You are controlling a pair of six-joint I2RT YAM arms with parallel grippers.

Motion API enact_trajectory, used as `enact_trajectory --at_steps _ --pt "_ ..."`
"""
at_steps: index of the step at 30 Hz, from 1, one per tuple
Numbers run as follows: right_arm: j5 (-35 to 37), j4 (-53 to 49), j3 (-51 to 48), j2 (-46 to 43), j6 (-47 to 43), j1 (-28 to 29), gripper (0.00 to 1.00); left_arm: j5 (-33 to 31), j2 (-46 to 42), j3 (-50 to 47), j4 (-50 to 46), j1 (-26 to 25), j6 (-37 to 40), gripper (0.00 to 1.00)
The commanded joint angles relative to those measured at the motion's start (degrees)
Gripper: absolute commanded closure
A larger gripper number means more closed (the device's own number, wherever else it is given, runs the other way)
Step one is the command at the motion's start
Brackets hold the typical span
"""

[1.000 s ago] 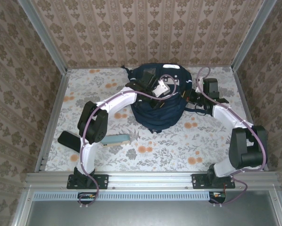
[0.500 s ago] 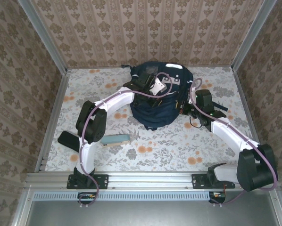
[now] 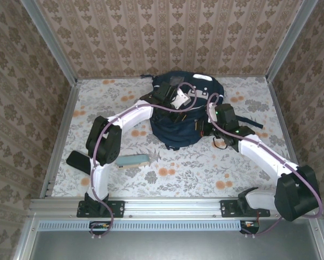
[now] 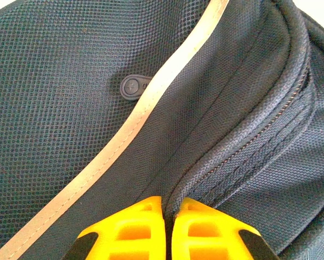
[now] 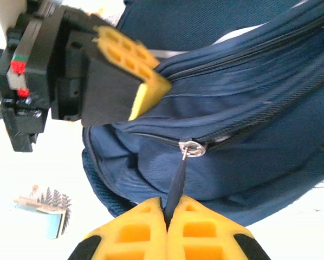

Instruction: Pack the student bag

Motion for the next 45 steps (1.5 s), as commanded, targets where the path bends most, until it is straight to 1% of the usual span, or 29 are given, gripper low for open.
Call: enact_trajectory --at_steps 1,4,9,13,14,17,19,20,23,26,29,32,36,39,40,41,43,45 --pt "-7.3 0.4 2.8 2.1 -1.8 4.1 1.00 2.9 -1.8 0.3 8.0 0.9 -4.7 1.00" --pt "-7.6 3.5 3.8 5.0 -0.8 5.9 1.00 5.8 -2.8 -0.1 9.1 1.0 -5.8 1.00" --pt "-9.7 7.8 5.7 10.8 0.7 8.1 1.00 6.2 -4.2 -1.5 10.6 1.3 -6.7 1.00" --pt "-9.0 5.7 5.8 10.1 2.3 6.9 1.00 5.9 -5.1 -3.2 11.6 2.1 -7.2 1.00" --pt "-9.1 5.1 5.2 9.2 3.9 5.6 0.93 6.0 -5.3 -3.7 11.9 2.3 -7.2 1.00" --pt "-8.7 4.6 2.5 4.7 8.4 1.5 0.61 6.7 -6.1 -5.2 12.4 2.8 -6.9 1.00" --pt "-6.0 2.4 1.5 1.9 11.5 -0.4 0.49 7.2 -6.4 -5.7 12.7 3.0 -6.9 1.00" --pt "-4.0 0.6 1.3 0.4 13.6 -1.2 0.43 7.2 -6.6 -5.9 12.8 3.0 -6.8 1.00" --pt "0.0 -2.4 1.3 -2.5 22.1 -3.8 0.35 7.6 -7.3 -6.4 13.1 3.0 -6.6 1.00" --pt "-0.5 -1.1 0.8 -2.6 31.9 -5.8 0.29 8.3 -8.0 -7.1 14.2 2.9 -6.9 1.00" --pt "-4.9 4.8 1.1 -0.3 38.7 -5.8 0.27 8.4 -8.6 -7.7 14.5 2.7 -6.9 1.00" --pt "-7.5 9.4 2.8 3.6 43.0 -5.9 0.27 8.3 -9.1 -8.4 14.4 2.5 -6.8 1.00" --pt "-9.0 12.3 5.8 9.2 45.0 -5.6 0.28 8.0 -9.5 -8.9 14.1 2.4 -6.8 1.00" --pt "-9.0 12.8 7.8 12.5 45.5 -5.4 0.31 7.7 -10.0 -9.4 13.9 2.4 -7.3 1.00" --pt "-9.1 13.7 8.1 13.4 45.6 -5.4 0.32 7.5 -10.3 -9.6 13.9 2.4 -7.6 0.98" --pt "-9.3 14.8 8.4 14.3 46.0 -5.4 0.36 7.3 -10.9 -9.9 14.0 2.4 -8.4 0.93" --pt "-10.6 18.3 8.4 15.9 46.1 -5.4 0.51 5.1 -12.3 -10.7 14.1 2.4 -10.9 0.75" --pt "-11.5 21.1 8.4 16.9 46.2 -5.6 0.62 2.1 -14.2 -11.8 12.9 2.6 -13.5 0.62"
